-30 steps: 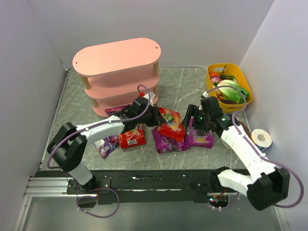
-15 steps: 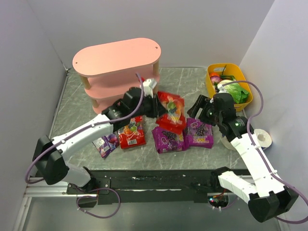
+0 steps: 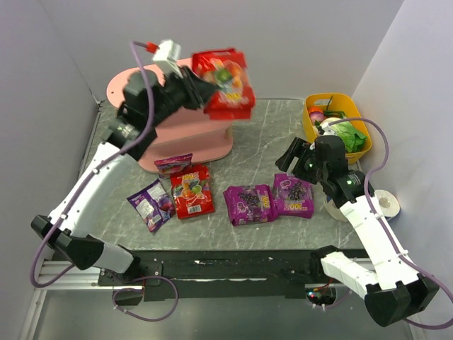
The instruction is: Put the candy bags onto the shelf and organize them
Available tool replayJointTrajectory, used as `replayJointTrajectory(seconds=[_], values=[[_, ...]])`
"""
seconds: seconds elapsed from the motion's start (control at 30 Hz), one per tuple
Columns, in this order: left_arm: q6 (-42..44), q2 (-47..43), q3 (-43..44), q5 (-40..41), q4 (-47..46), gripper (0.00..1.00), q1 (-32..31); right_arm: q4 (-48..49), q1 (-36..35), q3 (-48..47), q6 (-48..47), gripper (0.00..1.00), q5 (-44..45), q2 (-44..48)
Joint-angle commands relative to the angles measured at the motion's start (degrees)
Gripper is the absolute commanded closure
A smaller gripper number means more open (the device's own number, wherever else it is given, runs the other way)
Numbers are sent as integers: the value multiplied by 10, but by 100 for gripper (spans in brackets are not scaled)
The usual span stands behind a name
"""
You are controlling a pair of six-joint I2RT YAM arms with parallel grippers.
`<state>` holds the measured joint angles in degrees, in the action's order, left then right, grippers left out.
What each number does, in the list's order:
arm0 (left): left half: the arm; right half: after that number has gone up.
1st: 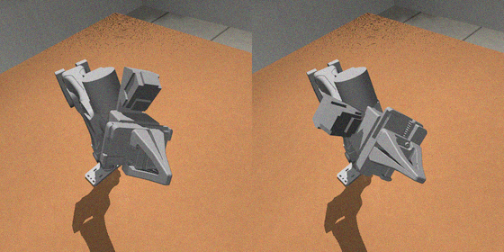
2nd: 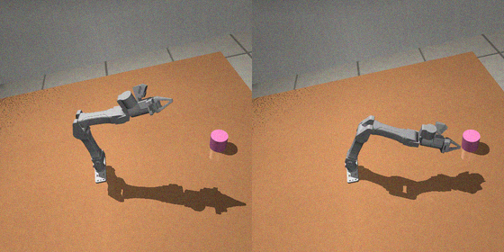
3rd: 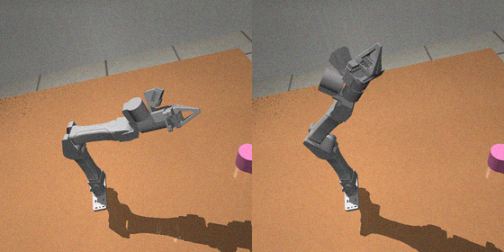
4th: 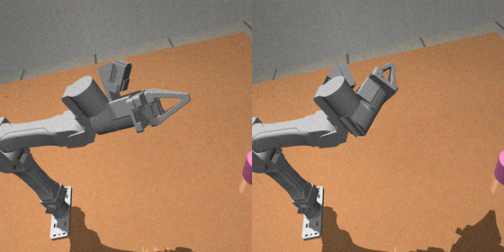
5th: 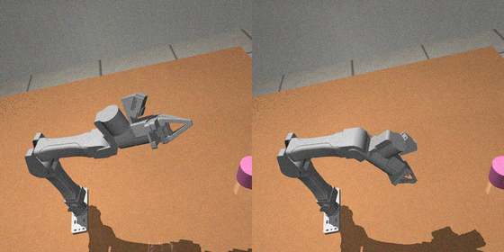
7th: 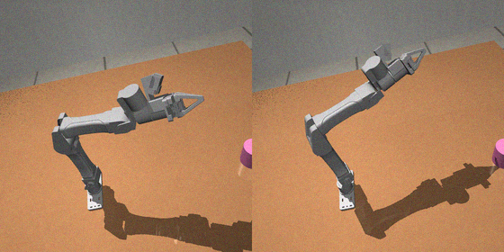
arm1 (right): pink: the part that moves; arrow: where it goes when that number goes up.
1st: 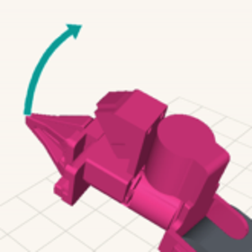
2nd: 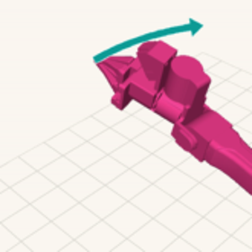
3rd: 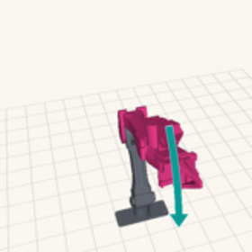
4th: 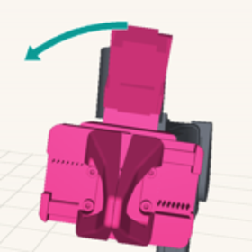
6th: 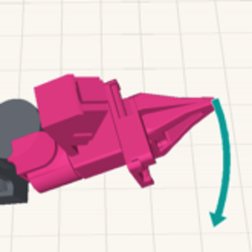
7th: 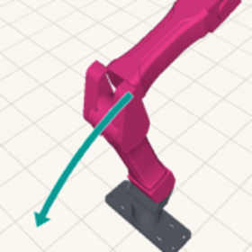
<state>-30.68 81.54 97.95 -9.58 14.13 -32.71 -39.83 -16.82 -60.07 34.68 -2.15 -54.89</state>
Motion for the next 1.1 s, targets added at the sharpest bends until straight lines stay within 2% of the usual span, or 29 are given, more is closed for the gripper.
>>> replayJointTrajectory(seconds=[0.0, 0.17, 0.3, 0.47, 0.57, 0.67, 0.77, 0.9, 1.0, 1.07], values=[[-25, 29, 64, -53, -73, 99, 64, 25, 6, -7, 5, 13, 6, -5], [-57, 76, 110, -103, -111, 98, 132, 31, 6, -2, 6, 13, 6, -13], [-104, 142, 152, -178, -131, 96, 175, 38, 7, -3, 7, 13, 5, -19], [-139, 194, 186, -242, -136, 90, 210, 43, 7, -5, 8, 13, 3, -29], [-136, 213, 195, -260, -115, 84, 220, 46, 8, -3, 11, 13, 4, -34], [-113, 216, 189, -263, -90, 74, 223, 47, 10, -1, 13, 13, 5, -39], [-93, 215, 186, -263, -73, 61, 226, 49, 12, 0, 15, 13, 7, -43], [-75, 211, 188, -249, -56, 37, 227, 52, 13, -1, 17, 13, 6, -47], [-65, 204, 186, -222, -49, 24, 227, 52, 14, -3, 18, 13, 4, -48], [-60, 197, 184, -205, -47, 21, 228, 53, 14, -4, 18, 13, 2, -49]])
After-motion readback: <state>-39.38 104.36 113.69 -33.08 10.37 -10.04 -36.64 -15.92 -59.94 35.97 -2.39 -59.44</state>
